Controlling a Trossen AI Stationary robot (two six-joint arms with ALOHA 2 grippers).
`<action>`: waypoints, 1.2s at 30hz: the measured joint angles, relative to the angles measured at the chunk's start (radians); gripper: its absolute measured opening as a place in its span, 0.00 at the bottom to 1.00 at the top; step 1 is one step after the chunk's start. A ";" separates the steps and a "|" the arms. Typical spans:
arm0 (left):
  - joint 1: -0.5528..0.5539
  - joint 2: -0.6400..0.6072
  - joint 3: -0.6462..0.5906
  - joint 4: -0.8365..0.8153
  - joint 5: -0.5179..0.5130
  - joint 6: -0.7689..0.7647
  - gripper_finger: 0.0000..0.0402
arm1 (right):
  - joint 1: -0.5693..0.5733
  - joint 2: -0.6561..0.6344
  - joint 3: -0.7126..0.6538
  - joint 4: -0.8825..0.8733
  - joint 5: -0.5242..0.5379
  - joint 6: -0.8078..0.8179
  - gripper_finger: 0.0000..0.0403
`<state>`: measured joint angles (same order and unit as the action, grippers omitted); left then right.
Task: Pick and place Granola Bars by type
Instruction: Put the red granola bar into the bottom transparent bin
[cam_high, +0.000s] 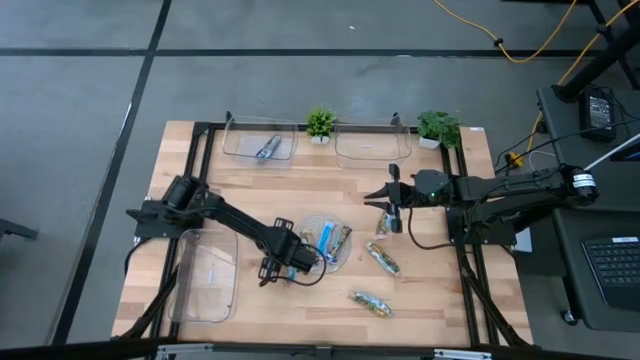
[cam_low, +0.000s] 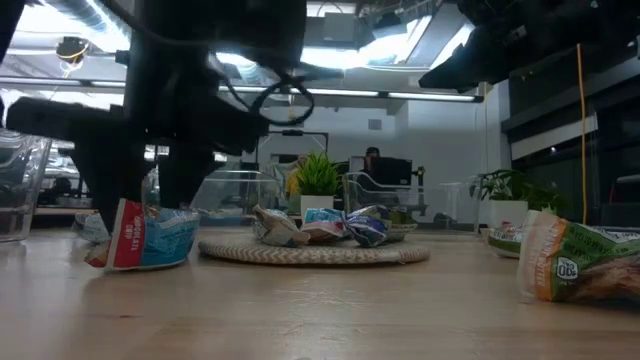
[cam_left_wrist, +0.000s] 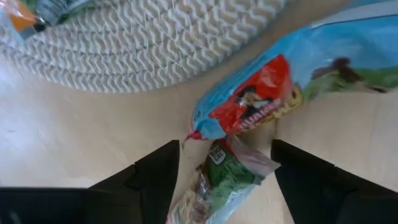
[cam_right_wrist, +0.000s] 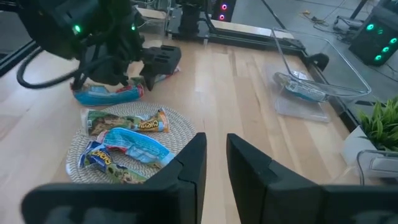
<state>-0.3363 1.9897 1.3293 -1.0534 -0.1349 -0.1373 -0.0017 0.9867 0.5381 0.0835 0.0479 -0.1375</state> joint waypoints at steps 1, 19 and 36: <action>0.000 0.004 0.000 -0.001 0.000 -0.002 0.58 | 0.000 0.000 0.000 0.000 0.000 0.000 0.17; 0.000 -0.016 0.016 -0.123 -0.039 -0.076 0.03 | 0.000 0.000 0.000 -0.003 -0.043 0.004 0.17; -0.053 -0.410 0.254 -0.021 -0.408 -0.191 0.02 | 0.000 0.000 0.000 -0.007 -0.045 0.032 0.17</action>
<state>-0.3895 1.5799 1.5833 -1.0739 -0.5426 -0.3278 -0.0013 0.9867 0.5381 0.0767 0.0027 -0.1051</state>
